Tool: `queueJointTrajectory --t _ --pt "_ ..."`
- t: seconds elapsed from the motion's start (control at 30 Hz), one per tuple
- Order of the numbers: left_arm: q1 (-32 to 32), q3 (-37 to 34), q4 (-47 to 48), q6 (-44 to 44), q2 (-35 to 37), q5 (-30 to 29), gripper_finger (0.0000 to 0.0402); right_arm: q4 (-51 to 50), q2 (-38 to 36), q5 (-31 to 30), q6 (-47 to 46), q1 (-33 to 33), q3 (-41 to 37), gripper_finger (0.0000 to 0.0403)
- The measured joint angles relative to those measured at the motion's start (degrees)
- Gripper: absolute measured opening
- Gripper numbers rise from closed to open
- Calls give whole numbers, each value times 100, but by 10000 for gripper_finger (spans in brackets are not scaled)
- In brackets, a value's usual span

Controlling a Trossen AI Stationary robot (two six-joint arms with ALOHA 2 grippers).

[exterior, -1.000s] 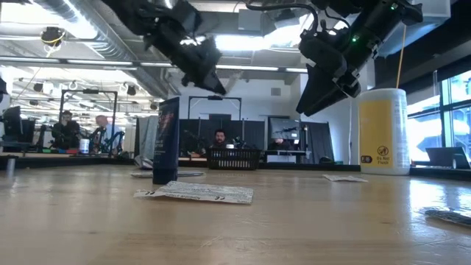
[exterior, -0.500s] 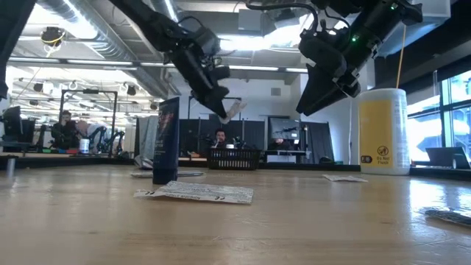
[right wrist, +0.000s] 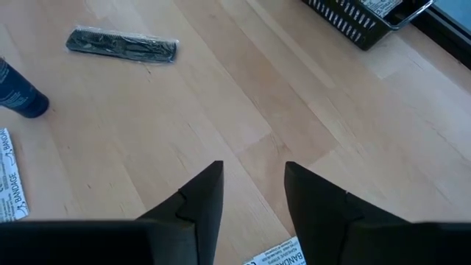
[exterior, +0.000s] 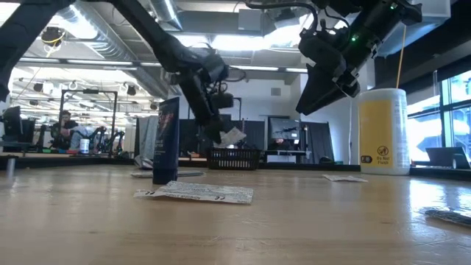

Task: Pick & Place Travel size toiletries
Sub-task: Put the white bandage into the black bin

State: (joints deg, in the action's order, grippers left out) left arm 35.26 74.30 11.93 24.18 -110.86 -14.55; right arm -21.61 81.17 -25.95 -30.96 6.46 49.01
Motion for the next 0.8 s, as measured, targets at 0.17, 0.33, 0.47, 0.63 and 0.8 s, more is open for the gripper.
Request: queueJointTrajectory --t 0.17,0.33,0.47,0.63,0.8 --pt "-34 -8 -5 110 -273 -163 4 0 0 1 2 2 0 152" --pt "-67 -9 -106 128 -327 -295 6 7 0 -14 2 0 0 164" --pt "-127 -9 -338 355 -331 -353 27 13 0 -14 2 0 0 173" --pt "-286 -9 -667 623 -331 -408 73 15 0 -12 1 1 0 184" --pt "-478 -9 -904 942 -330 -946 98 15 0 -10 0 0 0 192"
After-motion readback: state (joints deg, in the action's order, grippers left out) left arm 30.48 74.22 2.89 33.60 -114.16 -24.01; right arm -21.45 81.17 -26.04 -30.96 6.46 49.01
